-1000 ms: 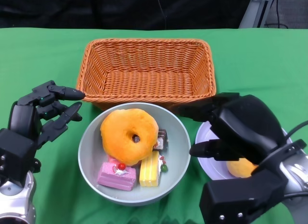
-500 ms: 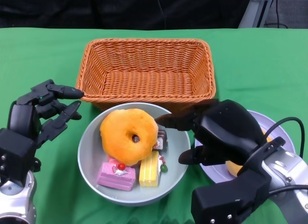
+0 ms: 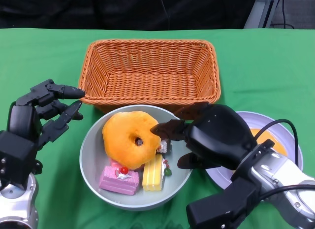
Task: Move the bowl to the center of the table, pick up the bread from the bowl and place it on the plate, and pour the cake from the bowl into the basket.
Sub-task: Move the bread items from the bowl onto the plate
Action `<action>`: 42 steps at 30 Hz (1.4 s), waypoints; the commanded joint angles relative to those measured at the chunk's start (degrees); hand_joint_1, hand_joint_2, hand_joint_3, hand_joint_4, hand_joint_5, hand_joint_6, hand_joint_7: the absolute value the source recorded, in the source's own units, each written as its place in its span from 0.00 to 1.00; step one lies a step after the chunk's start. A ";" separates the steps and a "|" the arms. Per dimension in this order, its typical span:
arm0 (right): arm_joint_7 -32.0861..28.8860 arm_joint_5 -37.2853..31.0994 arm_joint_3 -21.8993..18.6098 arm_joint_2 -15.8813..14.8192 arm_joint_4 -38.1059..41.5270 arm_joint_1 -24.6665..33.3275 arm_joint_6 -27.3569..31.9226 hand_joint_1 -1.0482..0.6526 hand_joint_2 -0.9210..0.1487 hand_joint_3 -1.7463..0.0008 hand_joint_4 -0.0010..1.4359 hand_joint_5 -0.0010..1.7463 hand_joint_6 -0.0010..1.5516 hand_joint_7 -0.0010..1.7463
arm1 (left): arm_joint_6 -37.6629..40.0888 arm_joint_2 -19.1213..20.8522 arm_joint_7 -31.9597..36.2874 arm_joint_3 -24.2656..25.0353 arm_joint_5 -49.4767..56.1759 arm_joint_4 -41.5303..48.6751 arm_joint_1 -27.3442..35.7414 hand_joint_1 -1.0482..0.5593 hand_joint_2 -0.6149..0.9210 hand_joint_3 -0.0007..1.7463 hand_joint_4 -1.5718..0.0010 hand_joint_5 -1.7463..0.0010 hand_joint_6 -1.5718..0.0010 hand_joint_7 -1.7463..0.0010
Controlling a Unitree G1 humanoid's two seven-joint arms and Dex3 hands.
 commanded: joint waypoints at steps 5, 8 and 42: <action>-3.03 -2.61 2.39 0.82 4.32 -2.22 0.29 0.25 0.11 1.00 0.48 0.00 0.44 0.00 | -0.54 0.40 0.32 0.38 -0.61 -1.03 1.03 0.50 1.00 0.17 0.47 0.29 0.48 0.50; -3.30 -3.32 3.48 1.18 5.59 -3.11 0.53 0.25 0.10 1.00 0.48 0.00 0.43 0.00 | -0.77 0.52 0.41 0.42 -0.53 -0.73 0.90 0.50 1.00 0.17 0.47 0.29 0.48 0.50; -9.12 -9.63 11.79 5.22 16.96 -9.59 5.26 0.31 0.06 1.00 0.57 0.02 0.52 0.02 | -0.73 0.28 1.78 0.51 -0.14 -1.35 0.98 0.51 1.00 0.17 0.46 0.30 0.47 0.50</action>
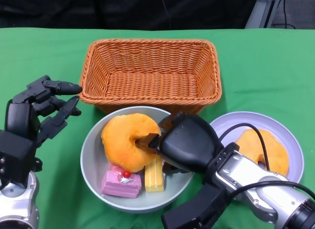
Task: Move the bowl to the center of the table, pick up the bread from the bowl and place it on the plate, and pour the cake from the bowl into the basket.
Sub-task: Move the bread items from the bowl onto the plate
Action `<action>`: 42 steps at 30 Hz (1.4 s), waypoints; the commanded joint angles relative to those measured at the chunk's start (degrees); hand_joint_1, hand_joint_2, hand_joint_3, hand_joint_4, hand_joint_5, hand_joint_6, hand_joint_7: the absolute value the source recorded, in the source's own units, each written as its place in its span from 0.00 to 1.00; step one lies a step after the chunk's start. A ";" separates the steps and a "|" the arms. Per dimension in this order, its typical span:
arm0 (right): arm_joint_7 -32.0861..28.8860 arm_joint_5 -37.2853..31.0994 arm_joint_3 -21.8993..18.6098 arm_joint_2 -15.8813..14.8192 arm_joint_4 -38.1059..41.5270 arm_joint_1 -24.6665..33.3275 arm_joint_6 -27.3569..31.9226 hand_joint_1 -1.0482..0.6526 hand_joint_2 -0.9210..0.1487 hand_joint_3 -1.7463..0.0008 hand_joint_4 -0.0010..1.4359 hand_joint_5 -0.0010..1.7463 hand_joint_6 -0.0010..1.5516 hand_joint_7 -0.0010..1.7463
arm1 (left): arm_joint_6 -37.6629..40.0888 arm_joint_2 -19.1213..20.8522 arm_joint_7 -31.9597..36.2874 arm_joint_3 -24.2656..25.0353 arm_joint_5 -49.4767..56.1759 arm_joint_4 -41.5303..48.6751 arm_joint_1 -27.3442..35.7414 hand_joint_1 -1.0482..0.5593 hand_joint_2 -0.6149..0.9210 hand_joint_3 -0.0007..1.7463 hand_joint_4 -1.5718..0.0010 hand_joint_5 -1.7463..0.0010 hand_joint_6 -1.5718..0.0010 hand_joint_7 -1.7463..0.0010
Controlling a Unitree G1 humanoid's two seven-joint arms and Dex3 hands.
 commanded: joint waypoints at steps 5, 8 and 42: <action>-4.22 0.71 0.59 0.01 3.39 -1.77 -1.76 0.36 0.06 1.00 0.66 0.05 0.58 0.02 | -0.81 0.59 0.85 0.19 0.16 0.06 0.84 0.50 1.00 0.16 0.46 0.30 0.47 0.51; -5.17 0.73 0.79 0.07 4.42 -2.23 -2.38 0.38 0.06 1.00 0.69 0.06 0.58 0.02 | -0.85 0.43 0.38 0.32 -0.32 0.11 0.78 0.50 1.00 0.16 0.46 0.30 0.47 0.51; -16.02 0.06 5.33 2.94 15.40 -5.58 -1.48 0.42 0.10 1.00 0.71 0.13 0.63 0.00 | -0.91 0.23 1.66 0.10 0.80 0.74 0.39 0.50 1.00 0.16 0.46 0.31 0.47 0.50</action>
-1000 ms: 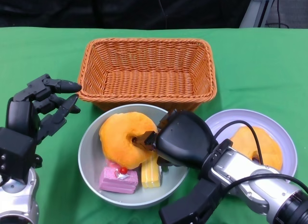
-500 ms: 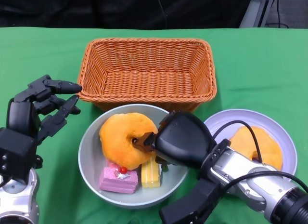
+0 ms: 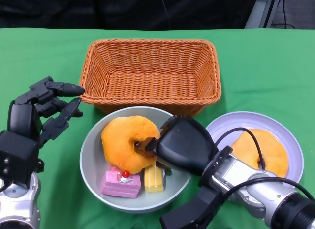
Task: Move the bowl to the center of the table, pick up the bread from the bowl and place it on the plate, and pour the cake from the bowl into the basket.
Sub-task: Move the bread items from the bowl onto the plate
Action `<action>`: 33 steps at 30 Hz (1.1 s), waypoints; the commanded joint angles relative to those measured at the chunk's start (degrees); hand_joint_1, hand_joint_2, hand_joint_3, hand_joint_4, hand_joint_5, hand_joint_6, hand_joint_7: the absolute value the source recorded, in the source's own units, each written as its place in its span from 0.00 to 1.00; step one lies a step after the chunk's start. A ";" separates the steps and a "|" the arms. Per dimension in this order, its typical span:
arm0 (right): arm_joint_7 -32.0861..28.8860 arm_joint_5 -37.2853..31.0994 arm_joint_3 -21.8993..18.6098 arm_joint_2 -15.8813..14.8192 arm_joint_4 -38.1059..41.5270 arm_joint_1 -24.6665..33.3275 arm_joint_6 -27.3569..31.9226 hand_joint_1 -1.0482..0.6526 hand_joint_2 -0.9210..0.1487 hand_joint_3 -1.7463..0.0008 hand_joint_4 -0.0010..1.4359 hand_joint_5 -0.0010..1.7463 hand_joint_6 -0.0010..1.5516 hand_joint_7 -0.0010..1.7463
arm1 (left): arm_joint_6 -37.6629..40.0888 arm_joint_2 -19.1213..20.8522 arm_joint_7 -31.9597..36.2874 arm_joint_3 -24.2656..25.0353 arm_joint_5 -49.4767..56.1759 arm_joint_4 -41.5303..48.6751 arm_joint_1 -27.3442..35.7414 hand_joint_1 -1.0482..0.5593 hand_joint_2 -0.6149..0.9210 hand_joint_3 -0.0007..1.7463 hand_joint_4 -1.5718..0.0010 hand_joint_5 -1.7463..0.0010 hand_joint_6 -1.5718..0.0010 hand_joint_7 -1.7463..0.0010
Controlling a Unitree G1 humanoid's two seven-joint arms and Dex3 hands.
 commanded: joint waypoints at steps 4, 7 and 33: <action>-3.18 -1.56 1.59 0.15 3.17 -1.16 1.72 0.41 0.10 1.00 0.71 0.15 0.60 0.00 | -0.58 0.65 1.68 0.11 0.47 0.15 0.40 0.48 1.00 0.16 0.46 0.31 0.47 0.50; -4.82 -1.35 1.91 0.24 4.39 -1.24 1.50 0.41 0.12 1.00 0.67 0.21 0.61 0.00 | -0.58 0.57 1.90 0.17 0.48 0.17 0.37 0.48 1.00 0.16 0.46 0.31 0.47 0.50; -16.63 0.66 3.62 2.92 13.68 -2.54 -1.65 0.41 0.09 1.00 0.55 0.52 0.67 0.01 | -0.82 0.35 0.67 0.04 -0.44 0.26 0.38 0.50 1.00 0.16 0.45 0.30 0.47 0.50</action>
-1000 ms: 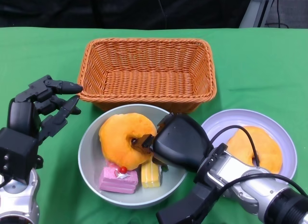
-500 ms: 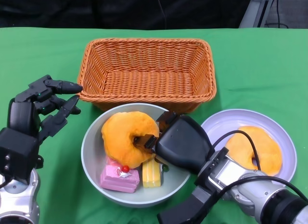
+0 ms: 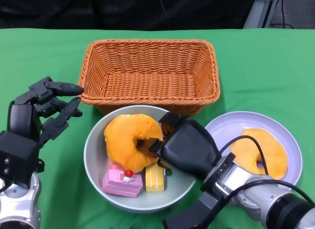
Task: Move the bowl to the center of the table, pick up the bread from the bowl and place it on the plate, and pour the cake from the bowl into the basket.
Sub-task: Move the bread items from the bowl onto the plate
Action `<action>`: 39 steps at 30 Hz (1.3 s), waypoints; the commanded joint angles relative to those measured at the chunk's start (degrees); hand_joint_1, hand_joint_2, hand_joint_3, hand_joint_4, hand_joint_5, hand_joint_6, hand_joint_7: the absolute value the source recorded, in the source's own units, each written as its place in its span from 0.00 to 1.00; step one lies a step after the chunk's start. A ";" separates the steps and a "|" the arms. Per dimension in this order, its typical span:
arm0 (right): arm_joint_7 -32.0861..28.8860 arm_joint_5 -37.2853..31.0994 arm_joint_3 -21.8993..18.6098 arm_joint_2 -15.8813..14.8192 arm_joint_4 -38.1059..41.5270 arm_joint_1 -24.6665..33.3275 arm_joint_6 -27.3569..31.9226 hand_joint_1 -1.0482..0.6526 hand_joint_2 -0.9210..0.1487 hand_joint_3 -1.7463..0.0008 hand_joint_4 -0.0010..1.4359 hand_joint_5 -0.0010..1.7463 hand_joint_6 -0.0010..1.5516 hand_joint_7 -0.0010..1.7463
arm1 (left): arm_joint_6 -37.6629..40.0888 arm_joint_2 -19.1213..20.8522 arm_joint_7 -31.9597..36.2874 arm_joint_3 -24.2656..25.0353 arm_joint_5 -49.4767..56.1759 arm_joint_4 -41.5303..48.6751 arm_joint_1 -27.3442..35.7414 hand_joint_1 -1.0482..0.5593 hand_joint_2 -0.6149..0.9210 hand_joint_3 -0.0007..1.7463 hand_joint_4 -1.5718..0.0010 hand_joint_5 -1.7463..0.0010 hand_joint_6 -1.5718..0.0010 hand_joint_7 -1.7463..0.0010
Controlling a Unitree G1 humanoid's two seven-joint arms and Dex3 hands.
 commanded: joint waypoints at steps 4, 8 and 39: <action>-0.59 0.70 0.82 -0.11 1.97 -1.14 -2.07 0.41 0.08 1.00 0.60 0.47 0.67 0.00 | -0.46 0.52 -0.09 0.09 -0.41 0.34 0.33 0.50 1.00 0.16 0.46 0.30 0.47 0.50; -1.24 1.45 0.59 0.02 2.79 -1.62 -3.46 0.40 0.08 1.00 0.63 0.45 0.68 0.01 | -0.54 0.57 -0.34 0.10 -0.53 0.58 0.26 0.50 1.00 0.16 0.46 0.30 0.47 0.50; -7.05 3.83 -2.25 -0.25 1.21 -4.54 -9.53 0.45 0.09 1.00 0.54 0.72 0.75 0.02 | -0.85 0.63 -1.93 0.60 -1.84 2.13 -0.47 0.49 1.00 0.15 0.47 0.31 0.46 0.52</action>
